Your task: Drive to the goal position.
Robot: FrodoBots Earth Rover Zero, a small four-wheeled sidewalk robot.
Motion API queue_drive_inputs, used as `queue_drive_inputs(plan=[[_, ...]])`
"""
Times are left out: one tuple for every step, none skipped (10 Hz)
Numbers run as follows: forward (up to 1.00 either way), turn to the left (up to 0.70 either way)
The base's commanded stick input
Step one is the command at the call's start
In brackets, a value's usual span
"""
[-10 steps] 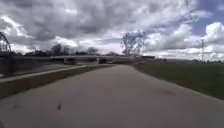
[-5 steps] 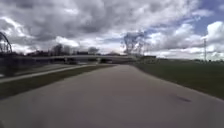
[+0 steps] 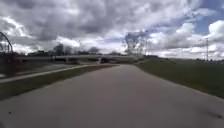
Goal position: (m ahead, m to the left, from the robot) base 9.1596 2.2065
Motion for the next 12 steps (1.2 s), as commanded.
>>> queue_drive_inputs(plan=[[1.00, 0.00], [1.00, 0.00], [1.00, 0.00], [1.00, 0.00], [1.00, 0.00], [1.00, 0.00], [1.00, 0.00], [1.00, 0.00], [1.00, 0.00], [1.00, 0.00], [1.00, 0.00], [1.00, 0.00]])
